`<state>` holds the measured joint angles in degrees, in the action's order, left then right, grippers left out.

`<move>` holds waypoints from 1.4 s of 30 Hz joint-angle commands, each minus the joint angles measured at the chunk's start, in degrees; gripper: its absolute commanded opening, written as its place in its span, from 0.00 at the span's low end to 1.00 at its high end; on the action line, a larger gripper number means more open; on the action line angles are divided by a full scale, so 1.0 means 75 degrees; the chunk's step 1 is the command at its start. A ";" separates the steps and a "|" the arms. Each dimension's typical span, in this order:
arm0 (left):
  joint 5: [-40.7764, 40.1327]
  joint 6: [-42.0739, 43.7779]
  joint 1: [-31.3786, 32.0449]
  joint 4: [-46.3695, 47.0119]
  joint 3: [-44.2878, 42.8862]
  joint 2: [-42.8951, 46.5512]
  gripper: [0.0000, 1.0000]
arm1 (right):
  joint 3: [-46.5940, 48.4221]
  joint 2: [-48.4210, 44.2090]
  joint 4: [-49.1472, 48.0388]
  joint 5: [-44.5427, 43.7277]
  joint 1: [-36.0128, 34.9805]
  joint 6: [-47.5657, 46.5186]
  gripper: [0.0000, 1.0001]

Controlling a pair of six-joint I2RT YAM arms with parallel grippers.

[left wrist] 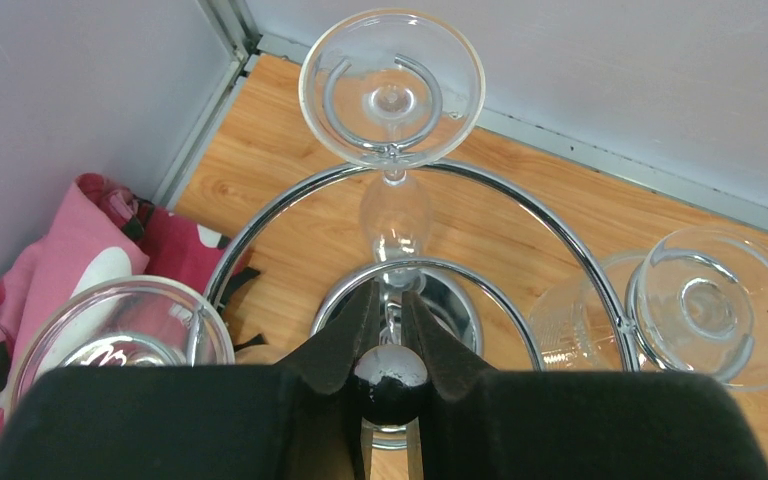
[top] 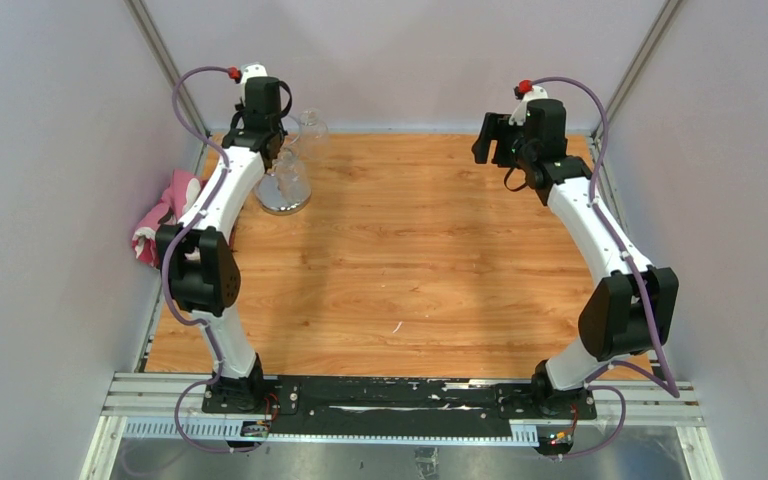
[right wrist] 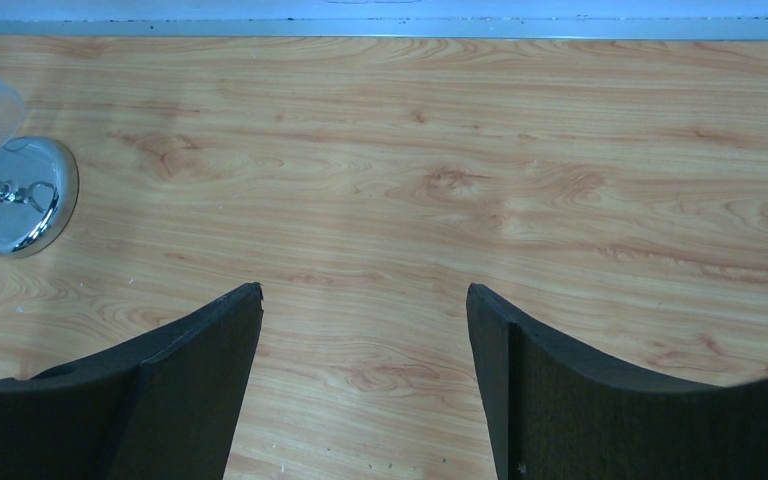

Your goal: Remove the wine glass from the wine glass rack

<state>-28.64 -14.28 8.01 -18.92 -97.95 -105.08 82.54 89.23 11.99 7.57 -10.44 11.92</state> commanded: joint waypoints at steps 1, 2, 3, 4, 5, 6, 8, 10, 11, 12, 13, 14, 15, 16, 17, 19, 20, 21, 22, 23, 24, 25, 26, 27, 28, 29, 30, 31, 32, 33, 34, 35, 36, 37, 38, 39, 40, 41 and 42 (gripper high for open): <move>-0.0013 0.0101 0.0010 -0.0074 0.0263 0.0329 0.00 | -0.0096 0.0142 -0.0149 0.0254 0.0091 0.0215 0.79; 0.0018 0.0094 0.0010 -0.0052 0.0288 0.0390 0.00 | -0.0098 0.0150 -0.0152 0.0255 0.0091 0.0227 0.79; 0.0114 0.0073 0.0010 0.0005 0.0341 0.0473 0.00 | -0.0103 0.0155 -0.0168 0.0256 0.0097 0.0240 0.79; 0.0221 0.0051 0.0010 0.0028 0.0365 0.0541 0.00 | -0.0105 0.0161 -0.0167 0.0256 0.0097 0.0253 0.79; 0.0347 -0.0007 0.0010 0.0045 0.0368 0.0612 0.00 | -0.0113 0.0164 -0.0174 0.0250 0.0093 0.0265 0.79; 0.0463 -0.0066 0.0010 0.0059 0.0364 0.0692 0.00 | -0.0127 0.0169 -0.0189 0.0238 0.0093 0.0268 0.79; 0.0687 -0.0186 0.0016 0.0042 0.0326 0.0819 0.00 | -0.0156 0.0161 -0.0214 0.0239 0.0098 0.0290 0.79; 0.0997 -0.0319 0.0010 0.0037 0.0278 0.0937 0.00 | -0.0166 0.0153 -0.0223 0.0204 0.0102 0.0304 0.79; 0.1140 -0.0391 0.0020 0.0029 0.0240 0.0987 0.00 | -0.0182 0.0134 -0.0228 0.0198 0.0102 0.0304 0.79; 0.1284 -0.0457 0.0022 0.0018 0.0218 0.1042 0.00 | -0.0187 0.0124 -0.0230 0.0178 0.0102 0.0311 0.79; 0.1421 -0.0518 0.0022 -0.0007 0.0183 0.1078 0.00 | -0.0208 0.0113 -0.0242 0.0155 0.0101 0.0318 0.79; 0.1502 -0.0581 0.0028 -0.0034 0.0146 0.1107 0.00 | -0.0228 0.0088 -0.0259 0.0141 0.0102 0.0319 0.79; 0.1599 -0.0625 0.0028 -0.0068 0.0111 0.1136 0.00 | -0.0250 0.0074 -0.0272 0.0130 0.0102 0.0310 0.79; 0.1674 -0.0652 0.0033 -0.0069 0.0085 0.1161 0.00 | -0.0258 0.0068 -0.0284 0.0142 0.0102 0.0319 0.79; 0.1729 -0.0675 0.0039 -0.0057 0.0077 0.1195 0.00 | -0.0271 0.0057 -0.0286 0.0149 0.0108 0.0320 0.79; 0.1812 -0.0705 0.0054 -0.0041 0.0072 0.1284 0.00 | -0.0294 0.0047 -0.0315 0.0155 0.0114 0.0320 0.78; 0.1841 -0.0700 0.0076 -0.0023 0.0059 0.1316 0.00 | -0.0305 0.0038 -0.0316 0.0163 0.0111 0.0328 0.78; 0.1874 -0.0697 0.0105 -0.0036 0.0037 0.1338 0.00 | -0.0317 0.0027 -0.0329 0.0167 0.0111 0.0340 0.78; 0.1924 -0.0681 0.0149 -0.0045 0.0011 0.1336 0.00 | -0.0334 0.0013 -0.0343 0.0138 0.0105 0.0349 0.78; 0.2002 -0.0675 0.0197 -0.0057 -0.0029 0.1347 0.00 | -0.0349 -0.0001 -0.0338 0.0093 0.0107 0.0345 0.77; 0.2064 -0.0690 0.0258 -0.0060 -0.0056 0.1334 0.00 | -0.0369 -0.0022 -0.0339 0.0045 0.0113 0.0348 0.77; 0.2117 -0.0690 0.0360 -0.0068 -0.0078 0.1325 0.00 | -0.0392 -0.0051 -0.0334 0.0000 0.0114 0.0344 0.77; 0.2121 -0.0696 0.0452 -0.0082 -0.0096 0.1326 0.00 | -0.0408 -0.0085 -0.0336 -0.0037 0.0117 0.0341 0.77; 0.2101 -0.0708 0.0541 -0.0074 -0.0099 0.1342 0.00 | -0.0428 -0.0120 -0.0341 -0.0066 0.0134 0.0326 0.77; 0.2103 -0.0725 0.0627 -0.0071 -0.0090 0.1357 0.00 | -0.0443 -0.0164 -0.0334 -0.0086 0.0146 0.0321 0.77; 0.2116 -0.0737 0.0701 -0.0030 -0.0074 0.1379 0.00 | -0.0466 -0.0202 -0.0333 -0.0109 0.0149 0.0304 0.76; 0.2119 -0.0753 0.0782 -0.0022 -0.0066 0.1394 0.00 | -0.0480 -0.0246 -0.0333 -0.0127 0.0160 0.0294 0.76; 0.2114 -0.0766 0.0859 -0.0015 -0.0055 0.1425 0.00 | -0.0498 -0.0284 -0.0336 -0.0141 0.0161 0.0297 0.76; 0.2109 -0.0777 0.0925 0.0001 -0.0053 0.1441 0.00 | -0.0516 -0.0328 -0.0338 -0.0167 0.0165 0.0287 0.76; 0.2114 -0.0798 0.0989 0.0013 -0.0053 0.1454 0.00 | -0.0538 -0.0366 -0.0333 -0.0201 0.0172 0.0272 0.75; 0.2140 -0.0802 0.1054 0.0038 -0.0053 0.1459 0.00 | -0.0551 -0.0401 -0.0334 -0.0236 0.0179 0.0257 0.75; 0.2169 -0.0811 0.1115 0.0058 -0.0059 0.1468 0.00 | -0.0573 -0.0437 -0.0333 -0.0263 0.0182 0.0252 0.74; 0.2183 -0.0824 0.1179 0.0065 -0.0073 0.1444 0.00 | -0.0590 -0.0470 -0.0331 -0.0285 0.0195 0.0247 0.74; 0.2204 -0.0832 0.1252 0.0088 -0.0093 0.1420 0.00 | -0.0607 -0.0507 -0.0340 -0.0311 0.0205 0.0237 0.74; 0.2229 -0.0843 0.1323 0.0087 -0.0118 0.1389 0.00 | -0.0646 -0.0546 -0.0337 -0.0317 0.0216 0.0228 0.74; 0.2245 -0.0849 0.1403 0.0120 -0.0131 0.1354 0.00 | -0.0667 -0.0588 -0.0333 -0.0333 0.0228 0.0228 0.74; 0.2259 -0.0849 0.1491 0.0154 -0.0140 0.1317 0.00 | -0.0691 -0.0644 -0.0336 -0.0341 0.0237 0.0233 0.74; 0.2260 -0.0841 0.1579 0.0165 -0.0187 0.1267 0.00 | -0.0718 -0.0691 -0.0339 -0.0361 0.0257 0.0227 0.74; 0.2249 -0.0838 0.1667 0.0164 -0.0234 0.1200 0.00 | -0.0736 -0.0729 -0.0332 -0.0384 0.0260 0.0228 0.74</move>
<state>-15.81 -16.71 17.89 -25.82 -95.42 -99.57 78.39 86.26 9.85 6.26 -9.56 13.93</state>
